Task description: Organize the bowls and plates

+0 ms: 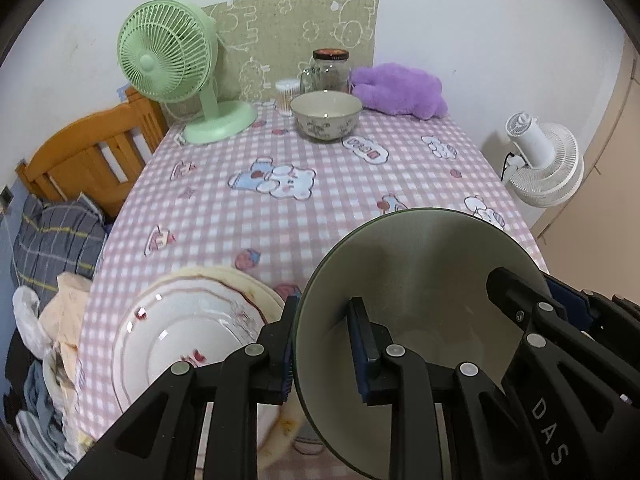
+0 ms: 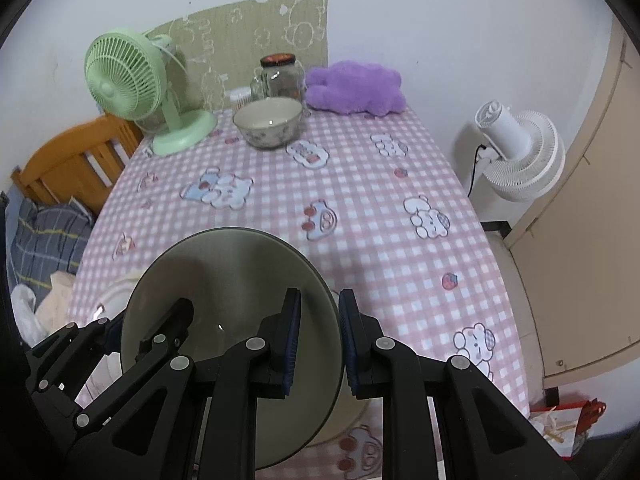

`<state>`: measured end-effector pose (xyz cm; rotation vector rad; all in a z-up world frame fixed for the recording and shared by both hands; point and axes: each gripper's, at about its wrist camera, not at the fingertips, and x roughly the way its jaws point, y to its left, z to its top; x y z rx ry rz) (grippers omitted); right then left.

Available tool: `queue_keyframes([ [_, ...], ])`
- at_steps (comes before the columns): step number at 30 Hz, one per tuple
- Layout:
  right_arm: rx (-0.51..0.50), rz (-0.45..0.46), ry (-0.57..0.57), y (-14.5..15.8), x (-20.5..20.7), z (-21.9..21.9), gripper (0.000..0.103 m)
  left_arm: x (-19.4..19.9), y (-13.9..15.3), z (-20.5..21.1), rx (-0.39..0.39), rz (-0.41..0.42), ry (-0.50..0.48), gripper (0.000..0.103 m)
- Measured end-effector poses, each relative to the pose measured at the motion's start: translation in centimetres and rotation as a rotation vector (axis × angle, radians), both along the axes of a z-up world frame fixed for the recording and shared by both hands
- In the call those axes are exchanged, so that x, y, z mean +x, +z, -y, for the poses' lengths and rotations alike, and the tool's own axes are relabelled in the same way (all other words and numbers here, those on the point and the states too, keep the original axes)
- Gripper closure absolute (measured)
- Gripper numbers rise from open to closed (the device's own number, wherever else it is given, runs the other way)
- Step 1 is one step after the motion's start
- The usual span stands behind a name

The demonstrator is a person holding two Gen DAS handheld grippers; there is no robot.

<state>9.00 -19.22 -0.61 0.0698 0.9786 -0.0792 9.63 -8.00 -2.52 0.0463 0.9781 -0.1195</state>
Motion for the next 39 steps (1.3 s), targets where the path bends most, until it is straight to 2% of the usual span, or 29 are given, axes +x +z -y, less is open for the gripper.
queue_keyframes([
  [9,0.012,-0.035,0.067,-2.4,-0.5,2.3,0.08,-1.1,-2.4,1.8,0.004,-0.037,0.072,0.081],
  [15,0.024,-0.075,0.104,-4.0,-0.1,2.3,0.08,-1.2,-4.0,1.9,0.017,-0.073,0.106,0.08],
  [32,0.003,-0.101,0.108,-6.4,1.1,2.5,0.08,0.0,-6.6,2.4,0.022,-0.124,0.104,0.08],
  [39,0.002,-0.089,0.082,-6.7,1.2,2.6,0.082,0.2,-6.8,2.4,0.022,-0.112,0.085,0.08],
])
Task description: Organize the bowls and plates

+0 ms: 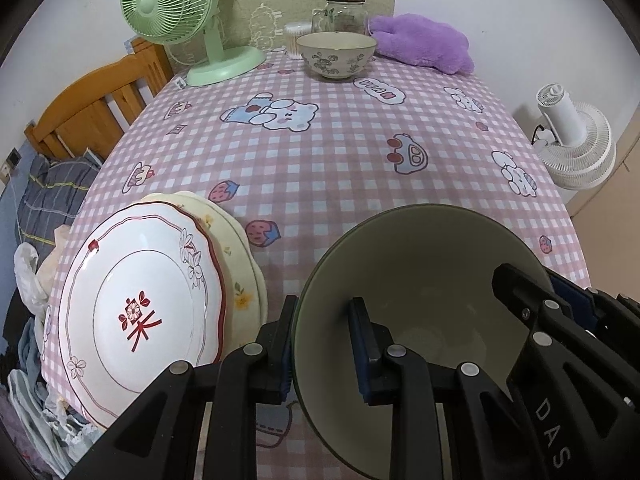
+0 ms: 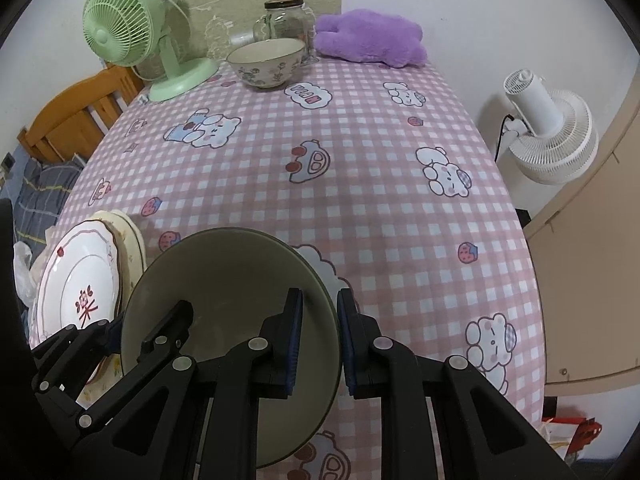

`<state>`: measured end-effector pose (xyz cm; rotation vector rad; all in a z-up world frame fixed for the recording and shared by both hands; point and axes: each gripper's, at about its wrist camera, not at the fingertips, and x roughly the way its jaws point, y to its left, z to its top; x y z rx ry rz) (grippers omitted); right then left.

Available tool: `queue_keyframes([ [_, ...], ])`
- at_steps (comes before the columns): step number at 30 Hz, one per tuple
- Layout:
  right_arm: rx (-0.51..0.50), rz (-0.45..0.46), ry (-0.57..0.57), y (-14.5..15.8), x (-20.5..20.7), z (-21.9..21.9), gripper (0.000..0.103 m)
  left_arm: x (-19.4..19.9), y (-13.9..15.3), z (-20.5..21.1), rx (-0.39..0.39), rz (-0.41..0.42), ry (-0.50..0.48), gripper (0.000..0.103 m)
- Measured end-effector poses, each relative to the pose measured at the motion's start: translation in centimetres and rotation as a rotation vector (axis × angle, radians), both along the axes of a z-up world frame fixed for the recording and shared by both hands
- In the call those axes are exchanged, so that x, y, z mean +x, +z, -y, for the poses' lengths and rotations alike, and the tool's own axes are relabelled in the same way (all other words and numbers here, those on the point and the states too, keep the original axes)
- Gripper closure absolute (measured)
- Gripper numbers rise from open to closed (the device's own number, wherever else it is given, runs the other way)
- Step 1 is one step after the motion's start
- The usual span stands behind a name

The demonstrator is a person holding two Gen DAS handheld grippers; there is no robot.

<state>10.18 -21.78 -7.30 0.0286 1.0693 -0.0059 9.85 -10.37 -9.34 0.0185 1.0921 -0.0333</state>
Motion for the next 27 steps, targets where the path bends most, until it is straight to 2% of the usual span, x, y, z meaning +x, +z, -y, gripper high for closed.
queue_keyframes([
  [5,-0.012,0.013,-0.022,0.0,-0.3,-0.2,0.082,-0.1,-0.1,-0.2,-0.006,0.004,-0.038,0.08],
  [8,-0.011,0.01,-0.044,0.2,-0.6,-0.4,0.078,-0.1,-0.1,-0.5,-0.031,-0.016,-0.074,0.075],
  [9,-0.005,0.01,-0.047,0.3,-0.7,-0.6,0.074,-0.1,0.0,-0.5,-0.038,-0.02,-0.083,0.071],
  [11,0.009,0.007,-0.051,0.7,-1.0,-0.9,0.062,-0.3,0.5,-0.9,-0.04,-0.018,-0.111,0.068],
  [13,0.013,0.011,-0.067,1.1,-1.2,-1.2,0.045,-0.4,1.0,-1.4,-0.044,-0.012,-0.133,0.062],
  [14,0.009,0.02,-0.08,1.4,-1.4,-1.5,0.041,-0.5,1.3,-1.6,-0.05,-0.009,-0.148,0.06],
  [15,0.008,0.028,-0.088,1.7,-1.5,-1.7,0.037,-0.5,1.7,-1.9,-0.059,-0.002,-0.165,0.053],
  [17,0.004,0.029,-0.103,2.3,-1.5,-2.4,0.036,-0.6,2.3,-2.5,-0.07,0.011,-0.191,0.043],
  [19,0.004,0.03,-0.117,2.8,-1.6,-3.1,0.031,-0.9,3.2,-3.2,-0.076,0.036,-0.217,0.042],
  [23,0.012,0.056,-0.139,4.3,-2.1,-4.6,0.03,-0.8,4.9,-4.9,-0.07,0.089,-0.234,0.025],
  [27,-0.004,0.103,-0.149,6.0,-2.2,-6.5,0.03,-0.4,6.1,-6.8,-0.112,0.118,-0.26,0.021],
])
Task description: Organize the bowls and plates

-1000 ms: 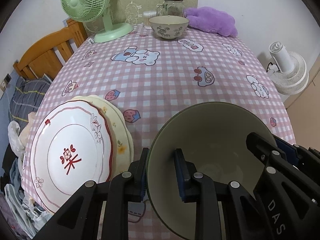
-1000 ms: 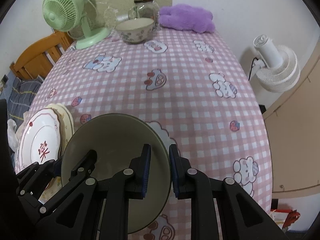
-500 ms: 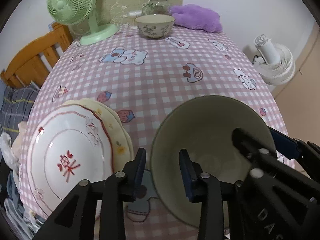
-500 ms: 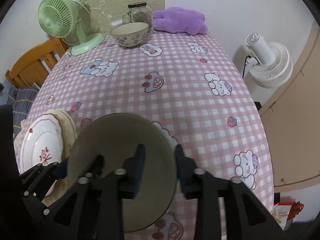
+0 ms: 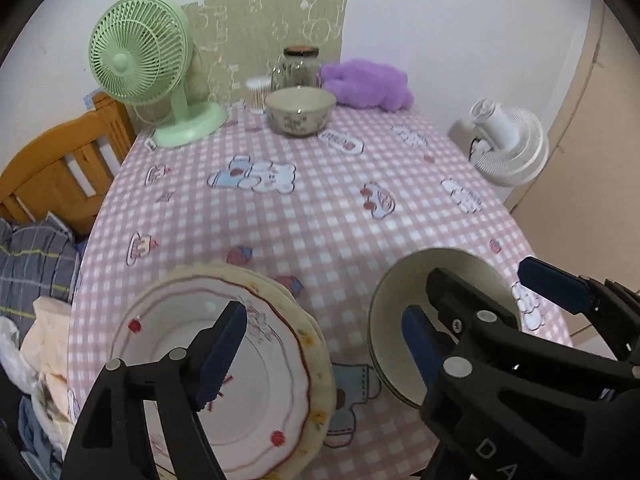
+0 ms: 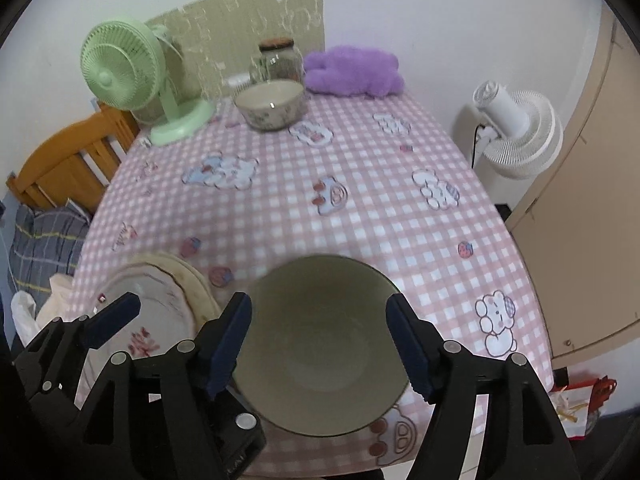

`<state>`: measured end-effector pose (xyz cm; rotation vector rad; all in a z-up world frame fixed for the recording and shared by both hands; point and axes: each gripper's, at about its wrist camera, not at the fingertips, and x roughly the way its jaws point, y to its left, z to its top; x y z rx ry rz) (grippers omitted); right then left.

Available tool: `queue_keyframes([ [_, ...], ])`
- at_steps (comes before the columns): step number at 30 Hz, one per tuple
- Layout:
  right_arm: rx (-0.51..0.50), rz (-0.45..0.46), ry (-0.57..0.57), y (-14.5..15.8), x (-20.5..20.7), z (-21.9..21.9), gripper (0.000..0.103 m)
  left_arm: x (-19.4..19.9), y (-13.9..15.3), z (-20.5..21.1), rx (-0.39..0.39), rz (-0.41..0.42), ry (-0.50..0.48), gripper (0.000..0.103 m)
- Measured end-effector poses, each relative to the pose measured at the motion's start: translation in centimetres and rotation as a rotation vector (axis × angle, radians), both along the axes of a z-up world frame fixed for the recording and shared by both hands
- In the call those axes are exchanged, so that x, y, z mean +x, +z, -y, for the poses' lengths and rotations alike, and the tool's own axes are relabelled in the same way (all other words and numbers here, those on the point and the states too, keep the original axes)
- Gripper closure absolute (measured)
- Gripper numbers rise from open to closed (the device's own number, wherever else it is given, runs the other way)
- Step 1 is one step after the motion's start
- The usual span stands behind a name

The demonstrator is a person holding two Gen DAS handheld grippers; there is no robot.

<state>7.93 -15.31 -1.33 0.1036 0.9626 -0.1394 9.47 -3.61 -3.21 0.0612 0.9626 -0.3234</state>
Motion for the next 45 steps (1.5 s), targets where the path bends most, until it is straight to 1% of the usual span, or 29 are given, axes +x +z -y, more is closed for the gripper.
queue_keyframes([
  [6,-0.014,0.041,-0.015,2.1,1.0,-2.3,0.029,1.3,2.1,-1.9,-0.004,0.034,-0.018,0.021],
  [8,-0.024,0.054,-0.018,2.7,1.4,-2.6,0.025,1.9,2.7,-2.2,-0.013,0.041,-0.013,0.021],
  [10,-0.021,0.058,-0.034,3.4,2.1,-2.6,0.02,2.6,3.3,-2.3,-0.024,0.042,-0.001,0.021],
  [13,-0.017,0.063,-0.043,4.0,3.0,-2.4,0.013,3.5,4.1,-2.1,-0.026,0.063,0.005,0.021],
  [19,-0.038,0.085,-0.007,4.9,5.5,-1.6,0.013,5.9,5.0,-1.1,-0.021,0.084,0.037,0.02],
  [27,-0.041,0.095,0.059,5.7,10.8,0.9,0.011,10.2,5.8,1.5,-0.015,0.088,0.105,0.02],
  [31,-0.024,0.093,0.122,5.9,13.8,2.3,0.011,12.7,6.0,3.1,-0.013,0.09,0.147,0.02],
  [35,-0.003,0.119,0.211,5.7,17.4,3.8,0.011,15.4,5.7,4.6,0.009,0.099,0.195,0.02],
  [38,0.002,0.12,0.232,5.0,19.7,4.6,0.011,17.5,5.2,5.6,0.044,0.094,0.232,0.02],
  [40,0.011,0.118,0.25,4.4,21.1,5.1,0.011,18.5,4.7,6.1,0.054,0.088,0.25,0.02],
  [41,0.016,0.113,0.257,4.1,21.7,5.3,0.011,19.0,4.4,6.3,0.057,0.085,0.259,0.023],
  [42,0.02,0.106,0.266,3.7,22.6,5.4,0.011,19.5,4.1,6.6,0.051,0.081,0.259,0.029],
  [44,0.028,0.101,0.275,3.1,23.9,5.6,0.011,20.6,3.7,6.9,0.045,0.076,0.268,0.03],
  [45,0.032,0.103,0.276,2.8,24.5,5.7,0.011,21.3,3.4,7.1,0.057,0.076,0.283,0.03],
])
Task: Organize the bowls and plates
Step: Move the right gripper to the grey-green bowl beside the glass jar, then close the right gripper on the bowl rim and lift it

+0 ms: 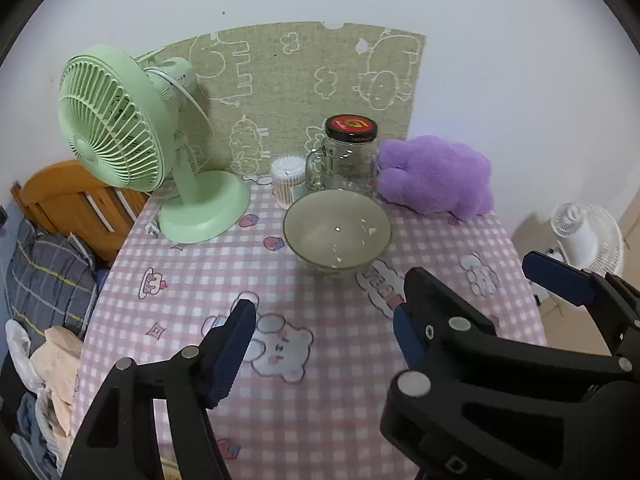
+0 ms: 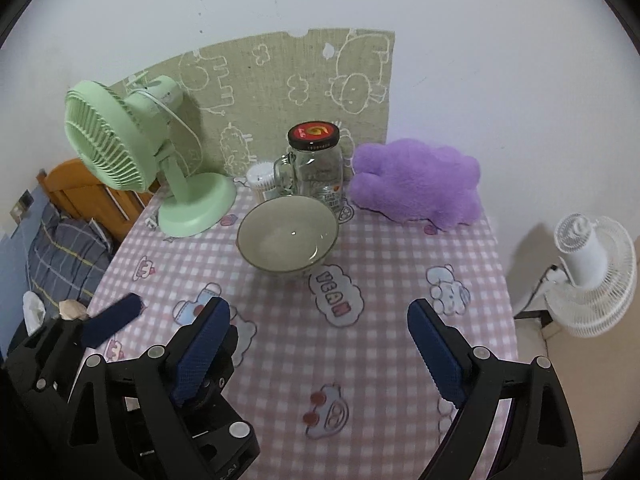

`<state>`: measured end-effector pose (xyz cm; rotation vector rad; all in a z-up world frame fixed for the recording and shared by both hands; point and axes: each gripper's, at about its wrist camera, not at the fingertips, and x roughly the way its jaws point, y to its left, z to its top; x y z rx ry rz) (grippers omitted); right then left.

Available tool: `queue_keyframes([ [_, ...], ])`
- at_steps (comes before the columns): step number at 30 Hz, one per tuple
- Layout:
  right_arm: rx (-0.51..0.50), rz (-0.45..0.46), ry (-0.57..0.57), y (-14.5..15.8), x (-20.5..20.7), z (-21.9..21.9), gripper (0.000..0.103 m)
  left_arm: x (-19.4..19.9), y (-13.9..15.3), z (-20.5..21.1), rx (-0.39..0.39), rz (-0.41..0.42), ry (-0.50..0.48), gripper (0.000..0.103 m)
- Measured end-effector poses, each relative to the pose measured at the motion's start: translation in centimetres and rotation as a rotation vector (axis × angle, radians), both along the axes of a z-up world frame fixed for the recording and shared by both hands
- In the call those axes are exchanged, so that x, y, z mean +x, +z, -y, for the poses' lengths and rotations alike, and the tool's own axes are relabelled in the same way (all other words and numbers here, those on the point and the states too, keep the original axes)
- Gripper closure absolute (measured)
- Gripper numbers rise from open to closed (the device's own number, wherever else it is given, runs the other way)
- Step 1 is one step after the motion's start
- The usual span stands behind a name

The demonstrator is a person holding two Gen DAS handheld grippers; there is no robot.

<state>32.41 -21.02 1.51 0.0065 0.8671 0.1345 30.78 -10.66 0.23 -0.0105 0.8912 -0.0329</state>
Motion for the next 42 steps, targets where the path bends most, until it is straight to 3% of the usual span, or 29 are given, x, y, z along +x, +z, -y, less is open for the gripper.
queue_keyframes([
  [5,0.023,0.001,0.028,-1.7,3.5,0.5,0.011,2.8,-1.4,0.4,0.04,-0.01,0.056,0.03],
  [10,0.05,0.004,0.048,-3.1,6.5,0.6,0.012,5.3,-2.7,0.1,0.026,-0.012,0.079,0.031],
  [15,0.038,0.008,0.052,-4.0,8.7,-0.1,0.022,7.7,-4.1,-0.1,0.033,-0.018,0.1,0.044],
  [21,0.041,0.001,0.026,-5.3,10.9,-0.1,0.024,10.0,-5.6,-0.1,0.049,-0.028,0.128,0.058],
  [25,0.043,-0.017,0.008,-6.5,12.5,0.1,0.038,11.4,-6.7,-0.2,0.069,-0.035,0.145,0.064],
  [32,0.058,-0.062,0.01,-9.1,14.2,0.2,0.053,13.0,-8.7,-0.1,0.116,-0.045,0.159,0.071],
  [42,0.065,-0.081,0.004,-10.8,15.6,-0.6,0.078,14.0,-10.2,-0.7,0.116,-0.072,0.18,0.082],
])
